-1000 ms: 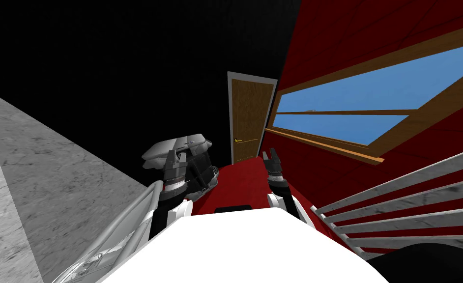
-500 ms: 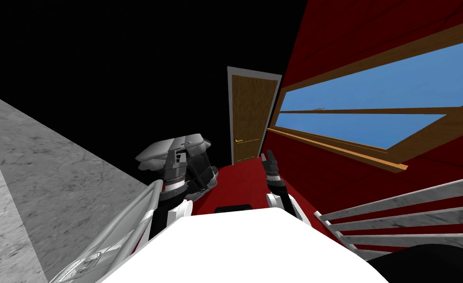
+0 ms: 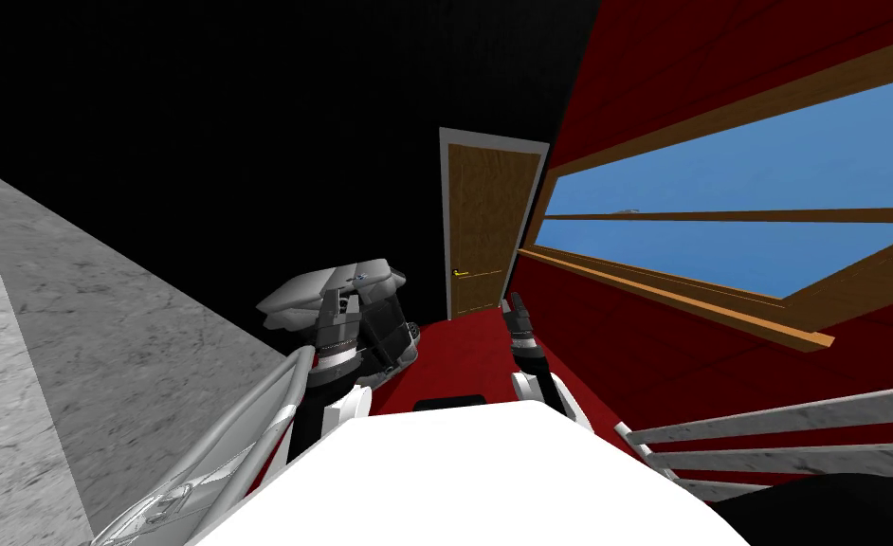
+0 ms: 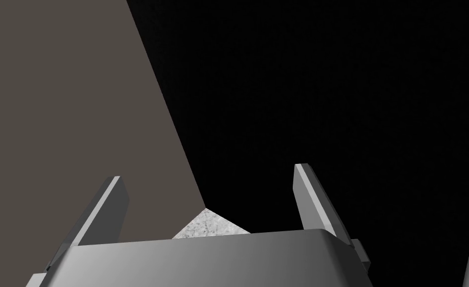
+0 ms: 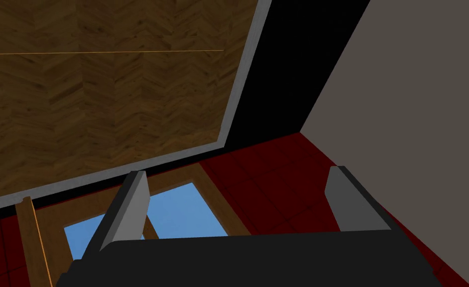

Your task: Pull the door open

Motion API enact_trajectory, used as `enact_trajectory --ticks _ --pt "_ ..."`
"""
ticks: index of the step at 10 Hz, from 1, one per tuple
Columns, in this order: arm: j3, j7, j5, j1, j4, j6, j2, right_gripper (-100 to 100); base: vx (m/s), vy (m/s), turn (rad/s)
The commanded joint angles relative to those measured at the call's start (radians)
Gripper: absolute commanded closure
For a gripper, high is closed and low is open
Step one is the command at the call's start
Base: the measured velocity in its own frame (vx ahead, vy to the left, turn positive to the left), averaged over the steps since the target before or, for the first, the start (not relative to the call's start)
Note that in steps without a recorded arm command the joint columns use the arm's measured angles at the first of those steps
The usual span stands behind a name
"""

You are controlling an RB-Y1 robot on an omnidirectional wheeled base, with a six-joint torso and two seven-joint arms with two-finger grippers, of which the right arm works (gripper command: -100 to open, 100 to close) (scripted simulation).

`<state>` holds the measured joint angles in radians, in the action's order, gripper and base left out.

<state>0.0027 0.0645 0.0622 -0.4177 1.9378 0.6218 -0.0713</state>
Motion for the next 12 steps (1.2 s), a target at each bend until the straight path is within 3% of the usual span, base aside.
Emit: enact_trajectory --ticks 1,12 --pt "-0.002 -0.002 -0.003 0.014 -0.038 0.005 -0.002 -100 0.085 -0.068 0.054" --pt "-0.025 -0.012 -0.031 0.120 -0.315 0.037 -0.021 -100 0.082 -0.067 0.065"
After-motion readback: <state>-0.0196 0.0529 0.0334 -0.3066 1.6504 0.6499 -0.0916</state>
